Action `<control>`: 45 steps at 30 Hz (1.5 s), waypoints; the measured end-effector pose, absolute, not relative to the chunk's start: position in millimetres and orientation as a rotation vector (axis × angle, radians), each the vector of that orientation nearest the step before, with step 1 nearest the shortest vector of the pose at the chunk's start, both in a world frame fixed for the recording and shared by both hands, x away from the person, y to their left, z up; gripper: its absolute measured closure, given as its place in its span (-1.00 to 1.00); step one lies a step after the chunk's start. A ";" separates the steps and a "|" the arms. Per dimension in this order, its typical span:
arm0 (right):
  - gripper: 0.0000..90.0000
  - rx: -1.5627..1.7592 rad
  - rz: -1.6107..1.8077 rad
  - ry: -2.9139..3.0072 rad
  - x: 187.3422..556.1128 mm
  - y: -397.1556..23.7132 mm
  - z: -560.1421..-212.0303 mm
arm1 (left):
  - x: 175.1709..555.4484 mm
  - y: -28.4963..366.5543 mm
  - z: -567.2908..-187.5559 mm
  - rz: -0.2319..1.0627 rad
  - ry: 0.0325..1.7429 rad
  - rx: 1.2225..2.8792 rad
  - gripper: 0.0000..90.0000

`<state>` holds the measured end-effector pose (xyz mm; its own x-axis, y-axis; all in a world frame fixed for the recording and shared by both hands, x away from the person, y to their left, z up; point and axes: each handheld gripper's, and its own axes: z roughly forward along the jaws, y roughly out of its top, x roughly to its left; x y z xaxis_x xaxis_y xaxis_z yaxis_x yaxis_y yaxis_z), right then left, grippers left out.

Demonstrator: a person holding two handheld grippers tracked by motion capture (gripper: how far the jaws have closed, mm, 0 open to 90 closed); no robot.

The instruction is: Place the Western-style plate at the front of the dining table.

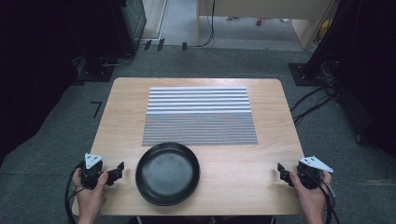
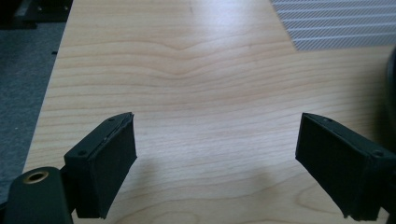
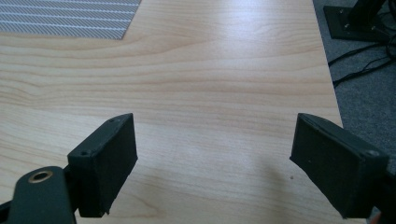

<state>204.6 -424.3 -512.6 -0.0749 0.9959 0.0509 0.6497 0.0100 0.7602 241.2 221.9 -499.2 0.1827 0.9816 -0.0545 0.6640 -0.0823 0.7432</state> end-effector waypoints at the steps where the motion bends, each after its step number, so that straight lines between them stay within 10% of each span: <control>1: -0.69 1.686 0.883 1.769 204.2 -421.9 -510.4 | 240.1 219.0 -495.7 0.625 1.540 1.816 -0.73; 45: -0.69 1.670 1.114 1.791 207.6 -364.1 -478.5 | 225.8 177.3 -460.1 0.558 1.408 1.813 -0.72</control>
